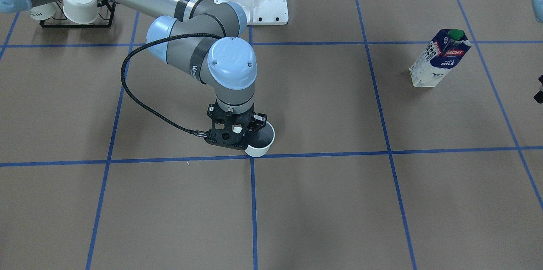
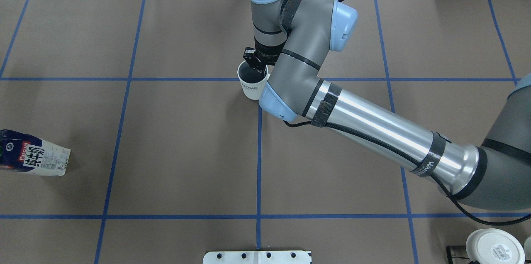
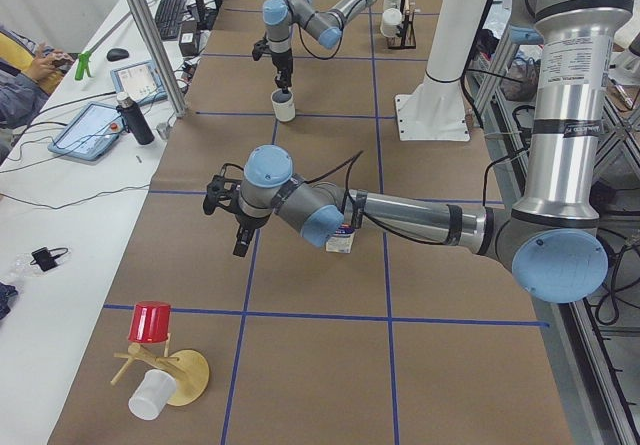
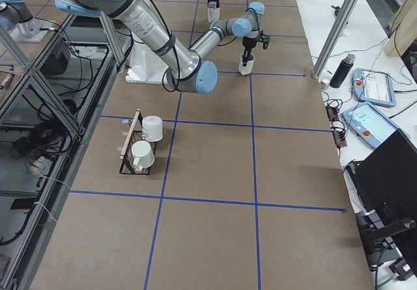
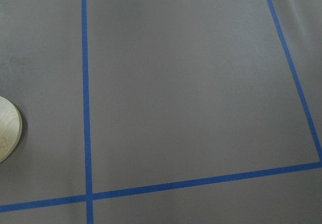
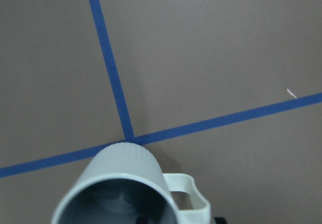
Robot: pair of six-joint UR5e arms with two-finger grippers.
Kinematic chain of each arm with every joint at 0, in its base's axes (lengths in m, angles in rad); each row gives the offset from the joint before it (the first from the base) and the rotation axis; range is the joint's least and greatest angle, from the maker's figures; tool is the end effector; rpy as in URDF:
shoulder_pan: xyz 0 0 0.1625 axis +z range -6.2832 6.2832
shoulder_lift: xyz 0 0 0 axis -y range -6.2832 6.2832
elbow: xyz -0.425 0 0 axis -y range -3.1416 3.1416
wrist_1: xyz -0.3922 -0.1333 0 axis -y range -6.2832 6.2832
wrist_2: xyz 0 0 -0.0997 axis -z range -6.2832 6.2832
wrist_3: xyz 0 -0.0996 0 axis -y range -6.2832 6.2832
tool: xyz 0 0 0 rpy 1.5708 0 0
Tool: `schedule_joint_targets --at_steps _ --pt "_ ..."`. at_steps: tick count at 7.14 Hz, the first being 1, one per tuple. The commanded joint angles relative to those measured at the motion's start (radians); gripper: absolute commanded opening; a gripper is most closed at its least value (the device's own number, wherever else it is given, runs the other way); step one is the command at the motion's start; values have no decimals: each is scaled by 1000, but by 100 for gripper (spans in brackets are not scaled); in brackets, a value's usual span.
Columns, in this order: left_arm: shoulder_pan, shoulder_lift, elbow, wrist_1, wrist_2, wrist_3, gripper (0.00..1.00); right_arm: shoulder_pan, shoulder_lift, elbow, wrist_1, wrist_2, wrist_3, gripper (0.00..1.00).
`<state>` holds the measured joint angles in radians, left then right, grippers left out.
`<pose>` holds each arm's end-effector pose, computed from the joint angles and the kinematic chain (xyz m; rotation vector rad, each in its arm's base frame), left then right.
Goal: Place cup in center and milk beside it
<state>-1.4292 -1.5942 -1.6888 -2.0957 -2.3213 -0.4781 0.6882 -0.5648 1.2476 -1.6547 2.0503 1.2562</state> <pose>0.0089 -0.5256 0.5277 0.3829 0.8787 -0.0604 -0.5589 -0.5727 0.1593 -0.1256 -0.7392 0.2124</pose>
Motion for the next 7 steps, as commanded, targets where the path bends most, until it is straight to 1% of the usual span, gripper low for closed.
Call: schedule_joint_targets --at_steps 1,2,3,4,5,6,7 --pt "4 32 -101 8 7 -137 98 45 -6 27 -2 54 3 100" --pt "4 83 -180 17 5 -154 98 82 -26 80 -26 92 3 100" --pt "9 106 -269 93 11 -216 98 111 -96 189 -57 91 2 100" --pt "12 185 -340 121 11 -218 98 154 -198 295 -56 90 -15 100" --pt "66 303 -412 120 11 -223 98 186 -269 349 -53 87 -38 100" --pt "123 351 -472 121 13 -252 98 186 -277 343 -53 62 -93 100" --pt "224 373 -473 123 40 -314 98 186 -294 343 -50 50 -103 100"
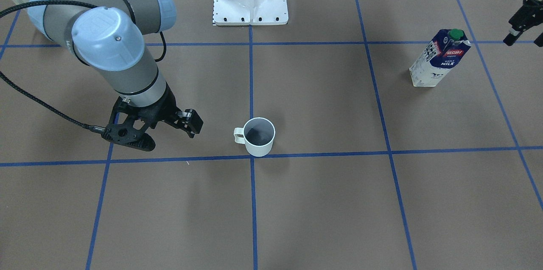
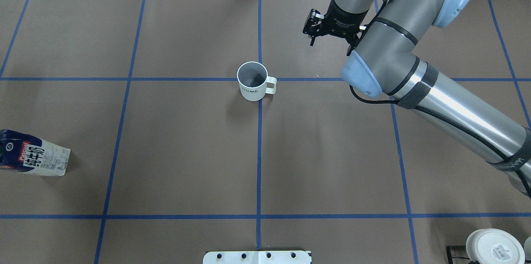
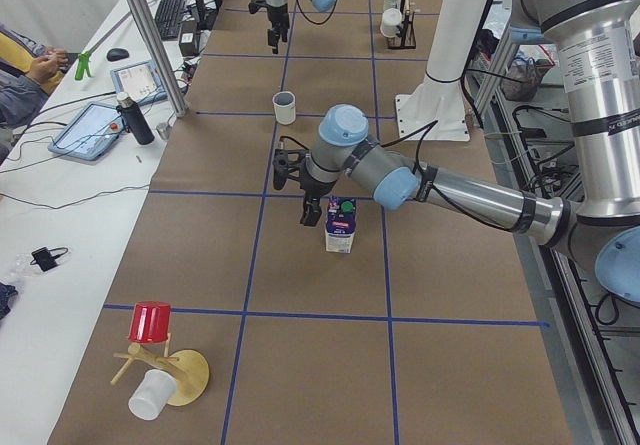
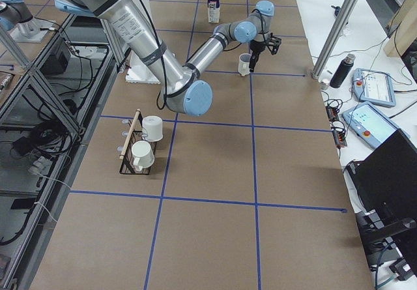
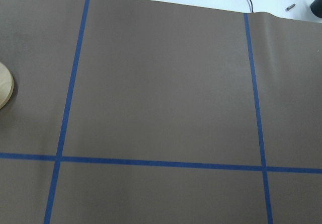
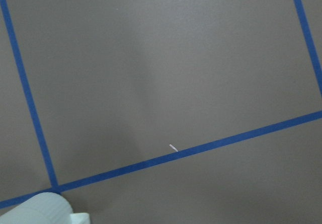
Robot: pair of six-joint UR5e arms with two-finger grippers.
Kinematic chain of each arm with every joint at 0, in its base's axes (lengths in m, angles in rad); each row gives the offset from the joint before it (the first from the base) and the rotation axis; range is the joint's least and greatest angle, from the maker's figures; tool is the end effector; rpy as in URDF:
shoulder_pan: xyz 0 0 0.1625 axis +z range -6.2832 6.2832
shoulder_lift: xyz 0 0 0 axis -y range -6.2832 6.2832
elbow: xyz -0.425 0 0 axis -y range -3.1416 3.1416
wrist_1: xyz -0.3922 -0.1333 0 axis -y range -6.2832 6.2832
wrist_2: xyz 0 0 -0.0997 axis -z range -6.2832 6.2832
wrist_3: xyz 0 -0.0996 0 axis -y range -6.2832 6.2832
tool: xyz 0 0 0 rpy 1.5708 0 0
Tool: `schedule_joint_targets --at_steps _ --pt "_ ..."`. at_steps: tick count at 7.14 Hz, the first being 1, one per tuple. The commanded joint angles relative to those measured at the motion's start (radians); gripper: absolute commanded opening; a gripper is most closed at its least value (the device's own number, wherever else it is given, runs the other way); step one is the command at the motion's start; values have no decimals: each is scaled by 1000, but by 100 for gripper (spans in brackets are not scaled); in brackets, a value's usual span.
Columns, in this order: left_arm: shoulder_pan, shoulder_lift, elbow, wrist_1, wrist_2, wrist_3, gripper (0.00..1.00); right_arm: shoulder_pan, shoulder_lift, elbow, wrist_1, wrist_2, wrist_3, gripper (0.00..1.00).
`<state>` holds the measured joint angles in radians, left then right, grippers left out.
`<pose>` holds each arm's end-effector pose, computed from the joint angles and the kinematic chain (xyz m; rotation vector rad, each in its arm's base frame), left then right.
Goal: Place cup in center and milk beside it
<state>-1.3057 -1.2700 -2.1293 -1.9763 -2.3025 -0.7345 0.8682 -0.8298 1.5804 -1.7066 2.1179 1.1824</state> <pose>0.0345 -0.3818 0.4655 0.2178 0.9205 -0.1915 -0.3929 -0.5901 0.2205 -0.0764 -0.7979 0.2858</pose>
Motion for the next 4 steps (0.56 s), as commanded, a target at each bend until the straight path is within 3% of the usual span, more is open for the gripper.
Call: schedule_joint_targets --at_steps 1,2,4 --pt "240 46 -55 1 125 -168 98 2 -40 7 27 -33 -27 100" --pt "347 50 -51 2 238 -180 98 2 -44 7 30 -41 -29 100" --pt "402 49 -47 2 252 -186 98 -6 -74 6 66 -67 -27 100"
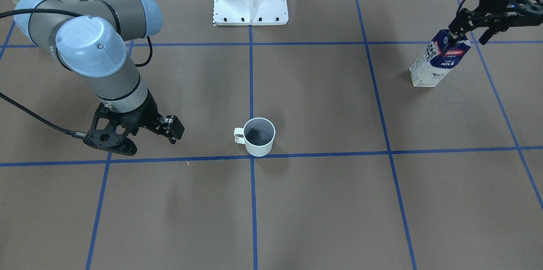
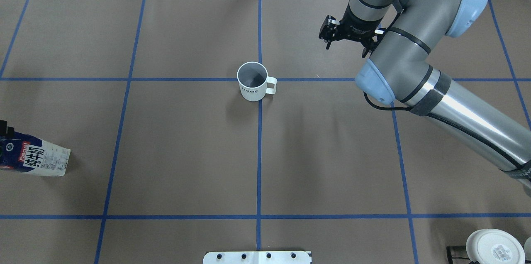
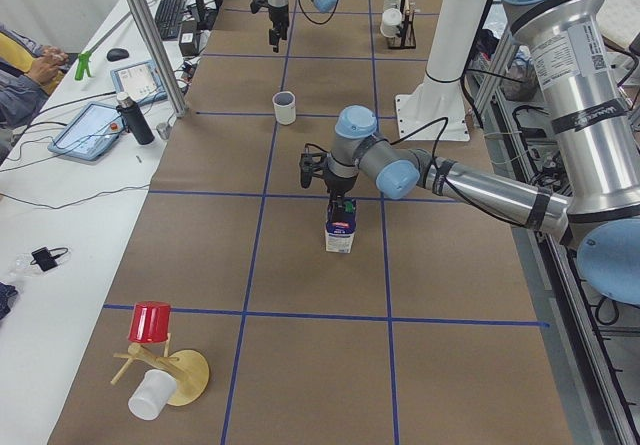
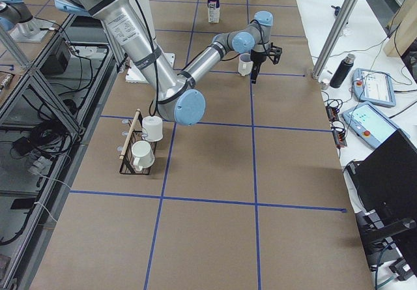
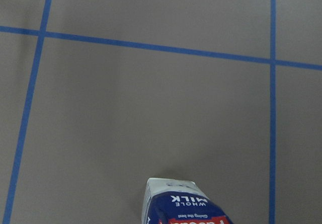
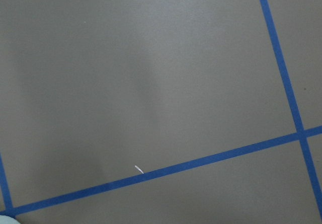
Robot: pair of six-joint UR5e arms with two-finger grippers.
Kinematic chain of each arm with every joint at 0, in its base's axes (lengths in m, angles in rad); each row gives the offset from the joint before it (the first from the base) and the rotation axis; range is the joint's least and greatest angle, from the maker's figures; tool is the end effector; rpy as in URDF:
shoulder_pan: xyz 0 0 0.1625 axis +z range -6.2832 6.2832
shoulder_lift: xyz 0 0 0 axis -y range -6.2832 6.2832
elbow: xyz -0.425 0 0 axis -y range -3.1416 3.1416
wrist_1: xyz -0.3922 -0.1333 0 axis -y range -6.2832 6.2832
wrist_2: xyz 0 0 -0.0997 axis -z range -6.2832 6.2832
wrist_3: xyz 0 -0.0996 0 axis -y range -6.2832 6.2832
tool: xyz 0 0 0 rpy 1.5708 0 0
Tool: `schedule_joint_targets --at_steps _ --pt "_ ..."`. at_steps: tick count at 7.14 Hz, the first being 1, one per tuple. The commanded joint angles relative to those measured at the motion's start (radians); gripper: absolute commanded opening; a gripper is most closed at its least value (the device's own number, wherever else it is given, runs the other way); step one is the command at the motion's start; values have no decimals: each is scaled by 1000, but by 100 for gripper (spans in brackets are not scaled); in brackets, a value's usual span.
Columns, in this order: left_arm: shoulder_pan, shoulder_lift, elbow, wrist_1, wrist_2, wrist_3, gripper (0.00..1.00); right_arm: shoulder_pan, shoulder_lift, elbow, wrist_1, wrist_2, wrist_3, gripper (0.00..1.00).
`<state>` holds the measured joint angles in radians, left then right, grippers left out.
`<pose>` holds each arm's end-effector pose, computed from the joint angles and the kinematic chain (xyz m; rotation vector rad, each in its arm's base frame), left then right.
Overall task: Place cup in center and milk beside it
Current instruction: 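Grasp the milk carton top with the left gripper and lift it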
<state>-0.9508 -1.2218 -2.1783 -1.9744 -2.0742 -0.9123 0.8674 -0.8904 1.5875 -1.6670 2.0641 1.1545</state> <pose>0.1433 -0.3475 0.4691 0.1307 0.7979 -0.1096 -0.3870 -0.5895 0.2571 -0.0308 -0.7596 0.2811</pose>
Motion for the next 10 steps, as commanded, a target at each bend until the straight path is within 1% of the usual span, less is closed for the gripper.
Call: schedule_joint_targets --at_steps 1,2,3,4,5,6,7,8,9,10 --pt "61 -1 11 0 25 -7 98 -10 -19 -1 27 -15 1 100" --pt "61 -2 12 0 25 -7 77 -10 -24 -1 27 -15 1 100" --pt "61 -1 11 0 17 -10 14 -10 -30 -1 29 -15 1 100" --pt "61 -1 14 0 17 -10 0 -10 -30 -1 27 -15 1 100" --pt "60 -5 18 0 11 -8 0 -4 -38 -1 27 -21 -2 100" --pt "44 -24 8 3 -41 -11 0 5 -41 0 27 -22 -2 100" --pt "-18 -62 20 9 -122 -11 0 40 -54 6 27 -12 -12 100" --pt "-78 -197 44 128 -182 -8 0 77 -80 17 27 -3 -62 100" --pt "-107 -452 78 401 -178 3 0 99 -114 32 27 -2 -112 100" --pt "-118 -739 183 624 -173 6 0 125 -123 32 23 -2 -140 100"
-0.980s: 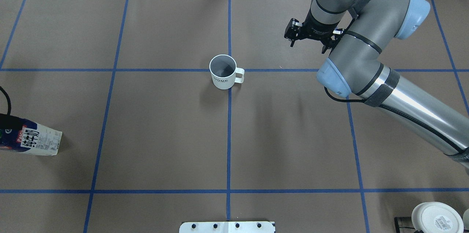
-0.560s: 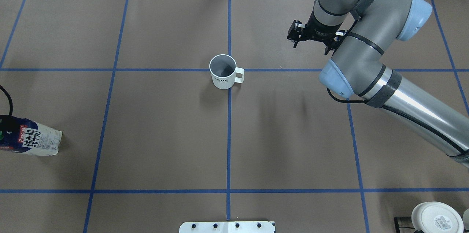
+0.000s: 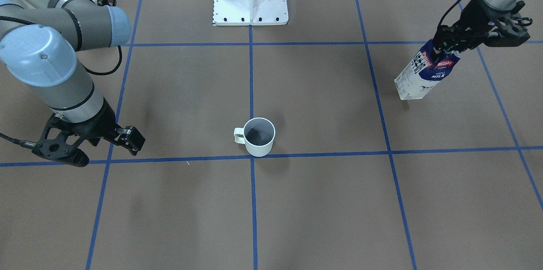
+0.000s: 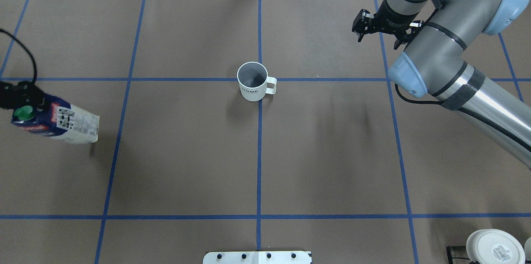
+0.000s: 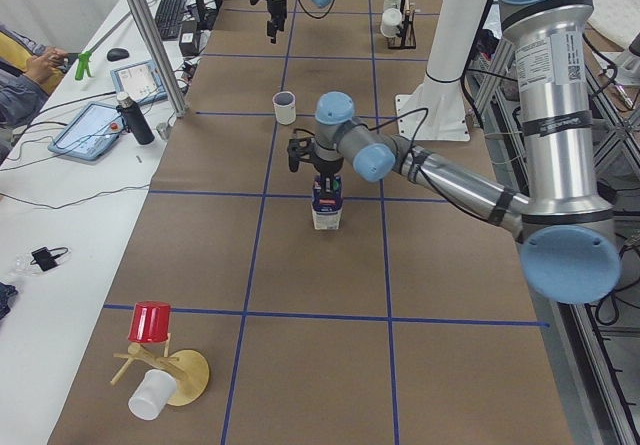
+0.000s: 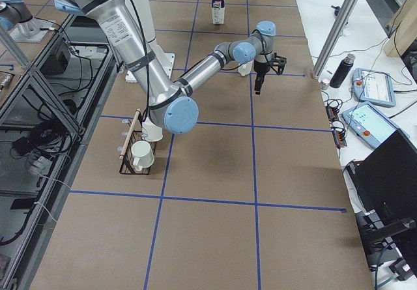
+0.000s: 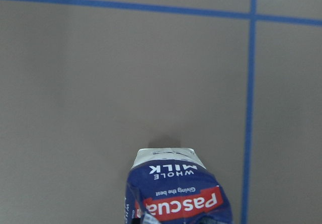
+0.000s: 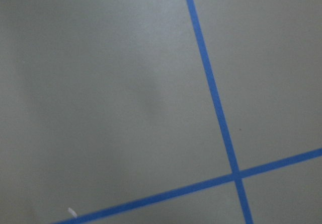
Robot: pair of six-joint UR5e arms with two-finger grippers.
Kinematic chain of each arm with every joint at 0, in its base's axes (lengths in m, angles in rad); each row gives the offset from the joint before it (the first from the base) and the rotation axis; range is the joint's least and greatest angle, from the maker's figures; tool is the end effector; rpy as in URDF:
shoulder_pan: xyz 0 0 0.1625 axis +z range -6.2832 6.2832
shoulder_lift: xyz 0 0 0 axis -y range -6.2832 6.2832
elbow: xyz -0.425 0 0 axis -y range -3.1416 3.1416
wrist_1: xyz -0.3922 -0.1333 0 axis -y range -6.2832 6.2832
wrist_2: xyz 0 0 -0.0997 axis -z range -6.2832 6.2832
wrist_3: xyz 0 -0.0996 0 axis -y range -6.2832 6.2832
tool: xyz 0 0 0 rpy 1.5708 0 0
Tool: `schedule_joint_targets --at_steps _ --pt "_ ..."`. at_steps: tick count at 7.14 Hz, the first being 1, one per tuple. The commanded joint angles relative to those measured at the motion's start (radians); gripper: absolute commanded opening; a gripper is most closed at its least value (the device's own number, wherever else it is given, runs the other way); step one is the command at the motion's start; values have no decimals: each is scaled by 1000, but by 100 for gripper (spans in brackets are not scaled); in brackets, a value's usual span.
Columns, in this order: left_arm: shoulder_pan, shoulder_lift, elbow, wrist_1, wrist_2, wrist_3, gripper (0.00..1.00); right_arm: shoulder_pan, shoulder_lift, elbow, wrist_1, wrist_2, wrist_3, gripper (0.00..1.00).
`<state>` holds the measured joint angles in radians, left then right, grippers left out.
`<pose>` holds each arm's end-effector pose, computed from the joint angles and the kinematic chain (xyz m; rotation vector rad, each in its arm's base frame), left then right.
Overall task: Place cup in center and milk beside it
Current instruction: 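Grasp the milk carton top with the left gripper and lift it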
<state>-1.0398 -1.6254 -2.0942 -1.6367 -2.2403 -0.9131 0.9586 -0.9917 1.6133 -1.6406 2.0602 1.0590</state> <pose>0.1806 -0.4486 0.3752 0.0379 0.8930 -0.1409 -0.3214 -0.6082 0.3124 0.0090 -0.7229 0.2923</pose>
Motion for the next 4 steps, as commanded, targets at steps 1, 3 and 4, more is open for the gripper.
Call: schedule_joint_targets --at_steps 1,3,4 --pt "-22 -548 256 331 36 -1 0 48 -40 10 -2 1 -66 100" --pt "82 -812 563 287 105 -1 0 63 -88 49 -2 5 -80 100" --pt "157 -946 770 209 173 -12 0 68 -135 95 -2 6 -109 100"
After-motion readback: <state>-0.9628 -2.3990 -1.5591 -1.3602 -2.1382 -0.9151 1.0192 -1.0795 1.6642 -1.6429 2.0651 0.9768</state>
